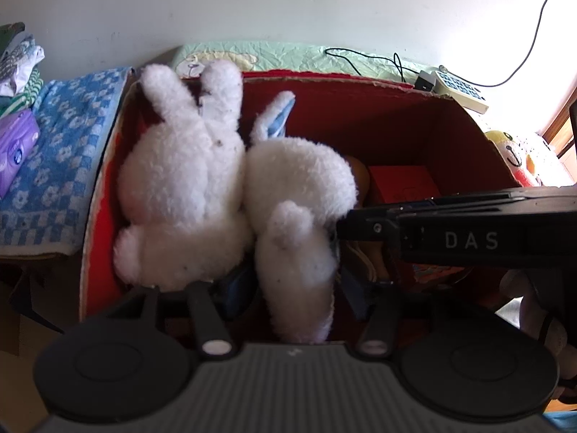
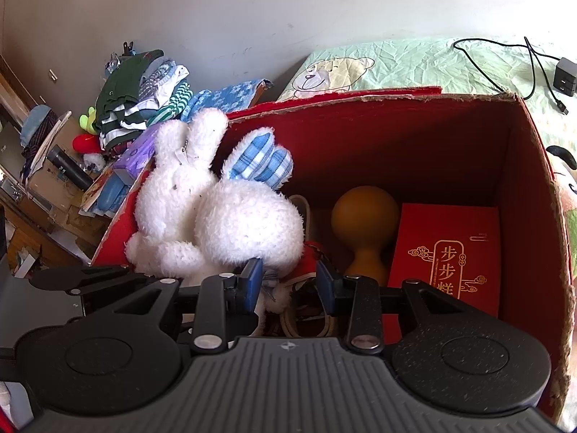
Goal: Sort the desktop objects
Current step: 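Lower the plaid-eared plush into the red box beside the white bunny, then open the right gripper and release the plaid-eared plush in the box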
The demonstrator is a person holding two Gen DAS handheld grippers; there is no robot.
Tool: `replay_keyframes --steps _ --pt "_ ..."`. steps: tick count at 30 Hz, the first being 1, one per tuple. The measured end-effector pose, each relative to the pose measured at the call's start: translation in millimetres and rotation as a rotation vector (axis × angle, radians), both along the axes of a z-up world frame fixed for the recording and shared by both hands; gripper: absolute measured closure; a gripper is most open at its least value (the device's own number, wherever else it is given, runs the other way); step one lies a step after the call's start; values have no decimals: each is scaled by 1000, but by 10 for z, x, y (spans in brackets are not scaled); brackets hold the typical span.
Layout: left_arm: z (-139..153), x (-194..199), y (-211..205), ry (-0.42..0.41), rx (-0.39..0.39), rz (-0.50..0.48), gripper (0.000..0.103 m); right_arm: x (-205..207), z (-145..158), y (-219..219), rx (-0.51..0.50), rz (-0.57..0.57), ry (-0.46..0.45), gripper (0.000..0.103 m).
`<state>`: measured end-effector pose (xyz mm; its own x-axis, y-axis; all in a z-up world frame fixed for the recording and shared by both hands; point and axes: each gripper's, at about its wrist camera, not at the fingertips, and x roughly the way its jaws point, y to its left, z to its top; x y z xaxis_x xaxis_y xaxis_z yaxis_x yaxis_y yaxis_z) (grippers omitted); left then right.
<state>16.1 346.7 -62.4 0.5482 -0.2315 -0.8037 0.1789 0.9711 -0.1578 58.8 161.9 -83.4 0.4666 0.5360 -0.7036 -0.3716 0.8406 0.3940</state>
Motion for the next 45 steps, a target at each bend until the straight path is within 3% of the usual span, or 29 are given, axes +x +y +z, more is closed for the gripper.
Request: replay_keyframes --steps 22,45 --pt "-77 61 47 11 -30 1 34 -4 -6 13 0 8 4 66" --pt "28 2 -19 1 17 25 34 -35 25 29 -23 7 -8 65"
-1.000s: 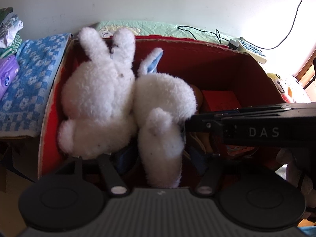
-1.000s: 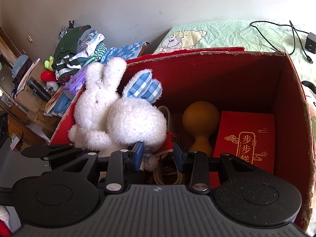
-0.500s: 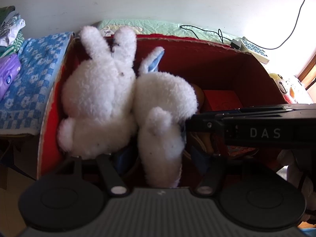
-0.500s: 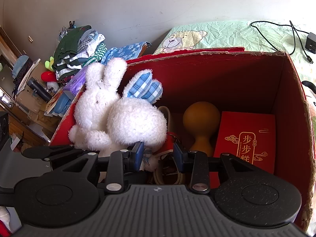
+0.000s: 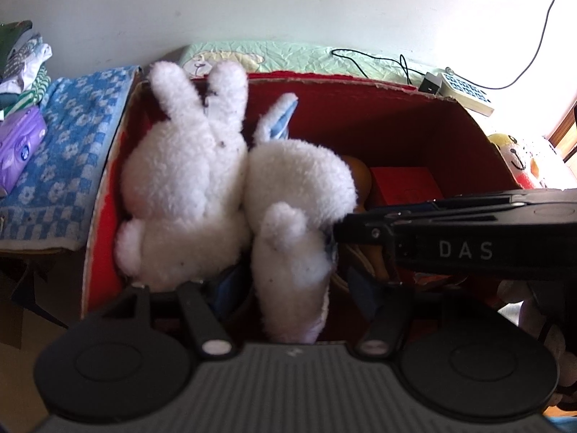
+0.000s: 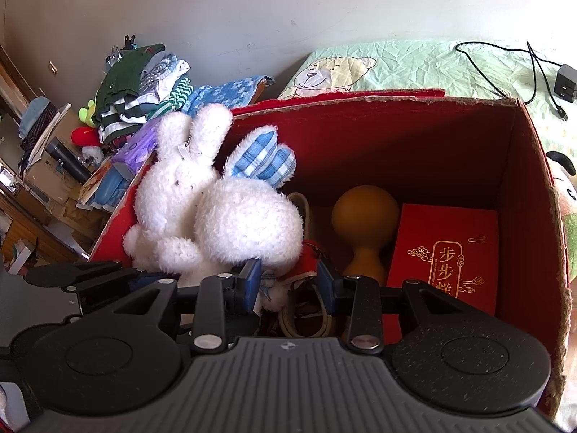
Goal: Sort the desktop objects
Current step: 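Open the right gripper and release the plaid-eared plush in the box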
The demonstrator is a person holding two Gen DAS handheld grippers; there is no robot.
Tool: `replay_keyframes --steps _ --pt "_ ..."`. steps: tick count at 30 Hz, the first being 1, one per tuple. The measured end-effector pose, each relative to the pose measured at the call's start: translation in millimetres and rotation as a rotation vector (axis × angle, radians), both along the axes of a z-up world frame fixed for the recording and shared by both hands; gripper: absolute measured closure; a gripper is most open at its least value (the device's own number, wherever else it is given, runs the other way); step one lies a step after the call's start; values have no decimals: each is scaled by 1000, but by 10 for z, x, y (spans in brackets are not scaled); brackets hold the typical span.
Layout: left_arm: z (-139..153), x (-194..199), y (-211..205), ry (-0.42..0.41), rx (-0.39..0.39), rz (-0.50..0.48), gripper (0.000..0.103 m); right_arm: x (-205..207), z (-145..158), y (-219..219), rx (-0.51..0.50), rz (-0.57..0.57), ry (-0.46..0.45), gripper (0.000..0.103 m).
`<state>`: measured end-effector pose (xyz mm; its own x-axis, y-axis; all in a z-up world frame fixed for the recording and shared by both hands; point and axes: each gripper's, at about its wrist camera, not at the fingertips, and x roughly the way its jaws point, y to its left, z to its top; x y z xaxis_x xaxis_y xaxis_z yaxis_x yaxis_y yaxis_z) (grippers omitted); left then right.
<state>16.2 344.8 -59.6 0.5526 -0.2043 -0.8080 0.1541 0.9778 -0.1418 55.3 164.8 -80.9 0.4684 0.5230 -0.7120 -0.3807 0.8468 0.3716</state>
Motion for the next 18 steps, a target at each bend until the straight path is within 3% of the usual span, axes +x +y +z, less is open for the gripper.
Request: replay_keyframes --steps 10,18 --pt "69 -32 -50 -10 34 12 36 -49 48 -150 24 -39 3 65" --pt "221 -116 -133 -87 82 9 24 -74 59 -174 13 -64 6 64"
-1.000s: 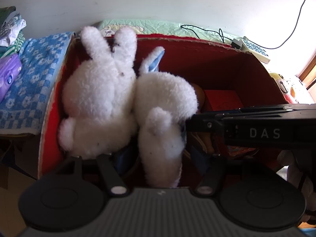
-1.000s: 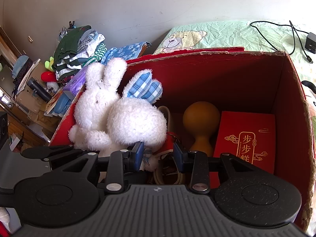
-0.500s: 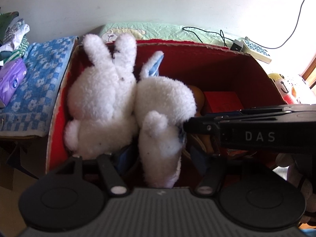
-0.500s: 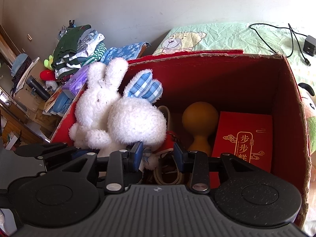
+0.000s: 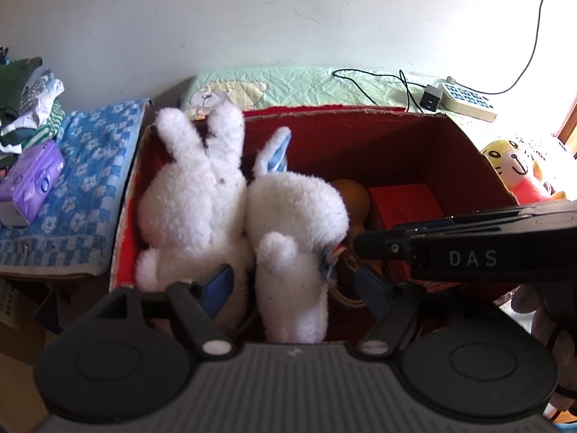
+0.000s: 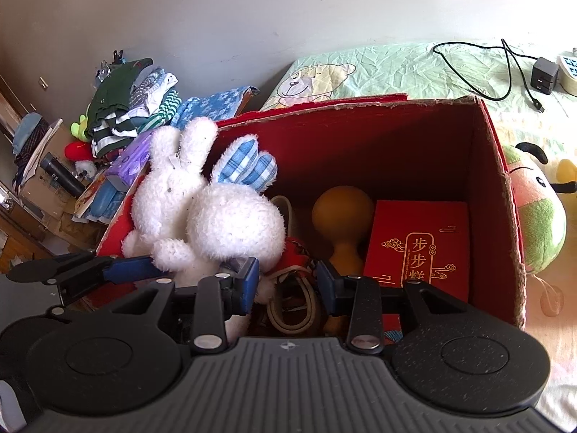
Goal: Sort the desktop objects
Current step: 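Open the right gripper and release the plaid-eared plush in the box, then move the right gripper out of the box onto the yellow tiger plush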
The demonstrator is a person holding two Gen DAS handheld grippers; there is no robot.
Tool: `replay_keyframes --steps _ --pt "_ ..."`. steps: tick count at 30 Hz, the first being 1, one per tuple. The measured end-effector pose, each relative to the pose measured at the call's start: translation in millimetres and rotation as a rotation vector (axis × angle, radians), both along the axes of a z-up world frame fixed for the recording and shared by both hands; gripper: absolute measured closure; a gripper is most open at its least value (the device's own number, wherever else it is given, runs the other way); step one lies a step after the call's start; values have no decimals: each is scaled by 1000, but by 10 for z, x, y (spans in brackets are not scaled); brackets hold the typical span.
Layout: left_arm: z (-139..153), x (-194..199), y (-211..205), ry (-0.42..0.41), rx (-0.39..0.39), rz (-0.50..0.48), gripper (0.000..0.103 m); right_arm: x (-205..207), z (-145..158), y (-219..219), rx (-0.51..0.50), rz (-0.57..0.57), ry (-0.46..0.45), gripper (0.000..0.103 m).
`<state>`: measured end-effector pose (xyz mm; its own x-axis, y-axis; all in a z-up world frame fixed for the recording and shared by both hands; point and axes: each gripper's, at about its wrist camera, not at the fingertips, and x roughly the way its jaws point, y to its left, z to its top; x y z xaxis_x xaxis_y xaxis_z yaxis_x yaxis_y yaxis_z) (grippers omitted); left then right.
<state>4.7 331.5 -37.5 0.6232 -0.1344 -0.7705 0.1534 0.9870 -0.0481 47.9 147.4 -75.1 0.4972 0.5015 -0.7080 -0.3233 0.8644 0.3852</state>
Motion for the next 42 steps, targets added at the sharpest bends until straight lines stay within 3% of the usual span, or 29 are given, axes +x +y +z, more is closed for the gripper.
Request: replay_keyframes --steps 10,25,30,42 --pt "20 -31 2 -16 20 33 20 -65 27 -37 1 -19 -3 58" --pt "96 -101 121 3 8 143 13 -212 96 -138 10 -94 -54 58" --pt "206 -140 124 -16 -12 172 13 -298 158 -181 24 -104 -77 58" --pt "408 -254 -44 -54 25 183 11 -475 328 -462 92 -146 -112 58"
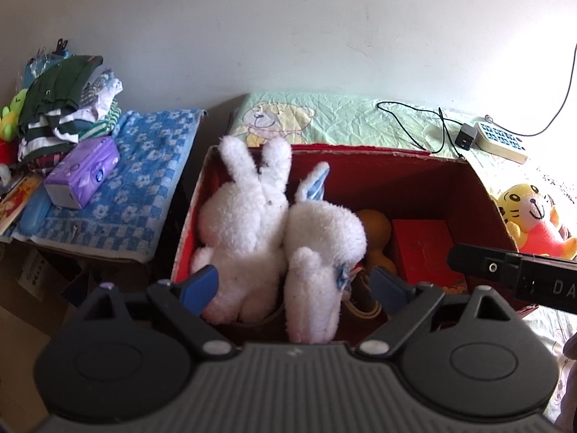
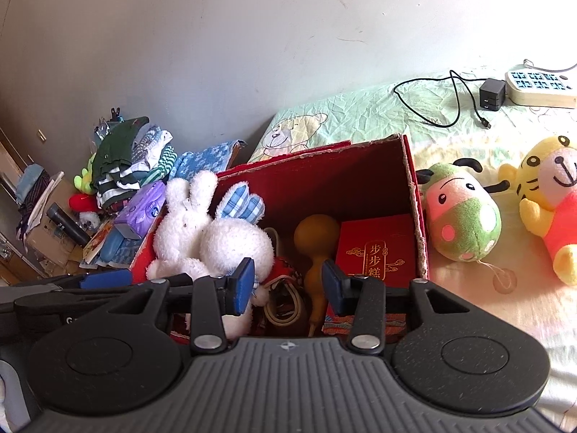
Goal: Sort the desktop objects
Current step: 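Move the right gripper out of the box onto the yellow tiger plush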
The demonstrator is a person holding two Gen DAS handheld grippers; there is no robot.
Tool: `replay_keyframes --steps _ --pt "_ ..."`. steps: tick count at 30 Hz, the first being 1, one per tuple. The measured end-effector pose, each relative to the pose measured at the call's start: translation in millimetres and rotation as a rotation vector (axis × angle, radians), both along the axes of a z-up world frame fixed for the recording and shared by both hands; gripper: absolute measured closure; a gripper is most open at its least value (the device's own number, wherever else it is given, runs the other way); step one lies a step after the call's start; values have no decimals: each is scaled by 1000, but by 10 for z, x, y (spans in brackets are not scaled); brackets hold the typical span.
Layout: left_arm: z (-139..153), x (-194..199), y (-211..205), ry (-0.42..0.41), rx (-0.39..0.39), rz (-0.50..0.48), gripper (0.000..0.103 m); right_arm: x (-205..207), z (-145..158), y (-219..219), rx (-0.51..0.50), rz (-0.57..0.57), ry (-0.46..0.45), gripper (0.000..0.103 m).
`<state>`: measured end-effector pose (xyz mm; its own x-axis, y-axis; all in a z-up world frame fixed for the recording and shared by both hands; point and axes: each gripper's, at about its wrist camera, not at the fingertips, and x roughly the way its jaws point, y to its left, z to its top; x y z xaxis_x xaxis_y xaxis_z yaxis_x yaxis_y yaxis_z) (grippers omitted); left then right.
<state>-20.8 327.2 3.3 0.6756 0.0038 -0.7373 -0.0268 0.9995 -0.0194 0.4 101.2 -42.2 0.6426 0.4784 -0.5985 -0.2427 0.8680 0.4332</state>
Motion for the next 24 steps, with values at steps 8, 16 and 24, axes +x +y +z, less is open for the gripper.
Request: replay_keyframes --steps 8,16,24 --pt "170 -12 -380 -36 29 -2 11 12 55 -301 42 34 -3 58" --pt "274 -6 -1056 -72 31 -80 12 -17 110 -964 71 45 -10 58" --pt "257 57 -1775 -68 18 -186 18 -16 -13 -1634 99 12 18 57"
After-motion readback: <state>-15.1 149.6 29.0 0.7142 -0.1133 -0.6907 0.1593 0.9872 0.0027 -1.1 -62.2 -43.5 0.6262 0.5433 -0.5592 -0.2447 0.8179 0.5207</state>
